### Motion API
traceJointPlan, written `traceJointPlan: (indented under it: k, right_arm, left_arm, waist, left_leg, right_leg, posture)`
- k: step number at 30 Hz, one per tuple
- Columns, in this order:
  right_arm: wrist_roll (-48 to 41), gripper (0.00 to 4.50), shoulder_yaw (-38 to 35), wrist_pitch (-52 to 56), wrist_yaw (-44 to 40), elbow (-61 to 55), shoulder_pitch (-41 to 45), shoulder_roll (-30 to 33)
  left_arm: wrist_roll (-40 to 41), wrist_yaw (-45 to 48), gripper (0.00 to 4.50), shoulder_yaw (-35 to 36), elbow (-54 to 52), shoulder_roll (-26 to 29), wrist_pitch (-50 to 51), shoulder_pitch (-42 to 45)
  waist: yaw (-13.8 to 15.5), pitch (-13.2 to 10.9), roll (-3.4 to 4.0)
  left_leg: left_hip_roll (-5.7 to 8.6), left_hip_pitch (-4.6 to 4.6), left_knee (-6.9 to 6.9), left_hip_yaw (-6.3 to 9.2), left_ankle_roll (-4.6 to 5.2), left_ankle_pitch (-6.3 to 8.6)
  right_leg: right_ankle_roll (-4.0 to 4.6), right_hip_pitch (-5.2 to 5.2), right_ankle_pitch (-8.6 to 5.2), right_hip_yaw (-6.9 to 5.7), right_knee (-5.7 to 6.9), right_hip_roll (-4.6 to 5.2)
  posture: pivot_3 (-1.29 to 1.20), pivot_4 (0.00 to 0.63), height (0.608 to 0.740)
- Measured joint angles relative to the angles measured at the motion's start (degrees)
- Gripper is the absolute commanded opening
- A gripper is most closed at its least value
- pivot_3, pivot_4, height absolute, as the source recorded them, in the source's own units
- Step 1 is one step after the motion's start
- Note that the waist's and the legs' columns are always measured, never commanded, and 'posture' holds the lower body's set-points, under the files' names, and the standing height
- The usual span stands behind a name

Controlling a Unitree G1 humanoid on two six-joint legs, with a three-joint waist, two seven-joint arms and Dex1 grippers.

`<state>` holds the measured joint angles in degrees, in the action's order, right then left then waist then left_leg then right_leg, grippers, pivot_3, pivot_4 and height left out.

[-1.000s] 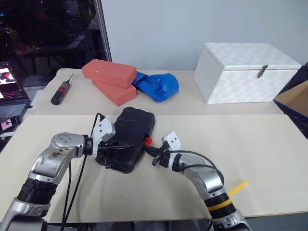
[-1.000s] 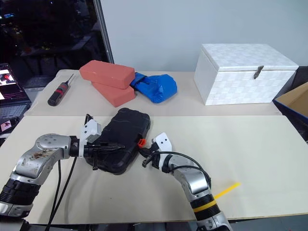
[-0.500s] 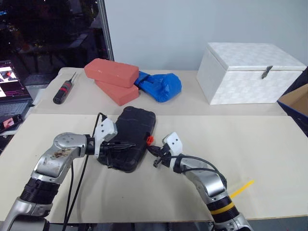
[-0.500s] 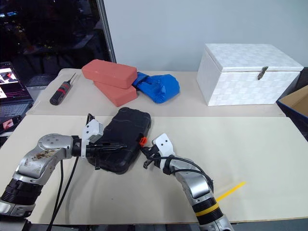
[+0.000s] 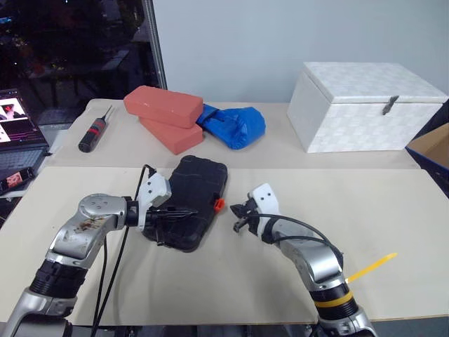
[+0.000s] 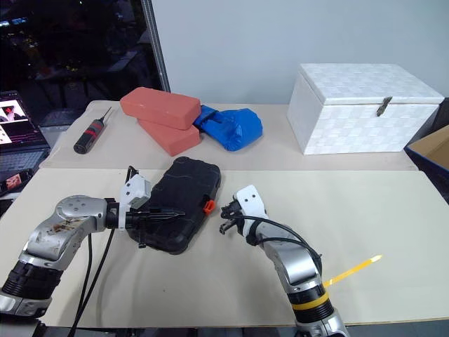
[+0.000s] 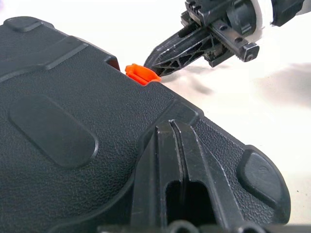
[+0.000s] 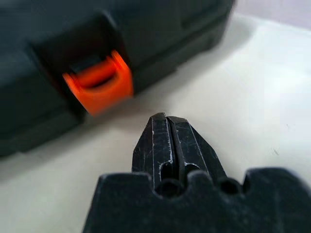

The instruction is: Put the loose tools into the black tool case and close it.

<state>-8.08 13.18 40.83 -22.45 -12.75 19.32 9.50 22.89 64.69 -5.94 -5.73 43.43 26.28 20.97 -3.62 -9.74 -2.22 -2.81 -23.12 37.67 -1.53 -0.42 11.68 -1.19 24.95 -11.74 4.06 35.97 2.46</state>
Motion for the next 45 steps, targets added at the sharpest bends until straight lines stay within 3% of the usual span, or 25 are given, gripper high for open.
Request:
traceJointPlan:
  k: [25,34,45]
  right_arm:
    - [-0.02,0.07,2.09,4.68,-1.00,-3.42,4.15,-1.62]
    - [-4.41,0.07,4.21,5.61,-3.84,-5.33,5.50,-3.71]
    - [-6.74,0.07,-3.91,9.91,1.11,-13.08,-0.15,-2.11]
  left_arm:
    - [-0.27,-0.42,0.00,0.04,0.00,-0.22,-0.05,0.02]
    - [-0.29,-0.76,0.00,-0.32,-1.01,-1.00,-0.05,-0.36]
    - [-0.31,-1.49,0.00,-0.07,-1.45,-0.95,-0.04,-1.10]
  waist:
    - [-0.39,0.02,0.03]
    - [-0.06,0.24,0.11]
    - [0.06,0.40,0.17]
  left_leg:
    - [0.03,0.15,-0.60,-0.01,0.02,-0.01]
    - [0.04,0.18,-0.80,-0.03,0.03,-0.02]
    - [0.03,0.21,-0.83,-0.03,0.03,-0.02]
  right_leg:
    - [0.03,0.12,-0.02,0.00,-0.10,-0.01]
    - [0.04,0.03,-0.19,-0.02,-0.17,0.00]
    - [0.07,0.05,-0.23,-0.03,-0.16,0.00]
  posture:
    - [0.00,0.150,0.740]
    - [0.00,0.150,0.740]
    - [0.00,0.150,0.740]
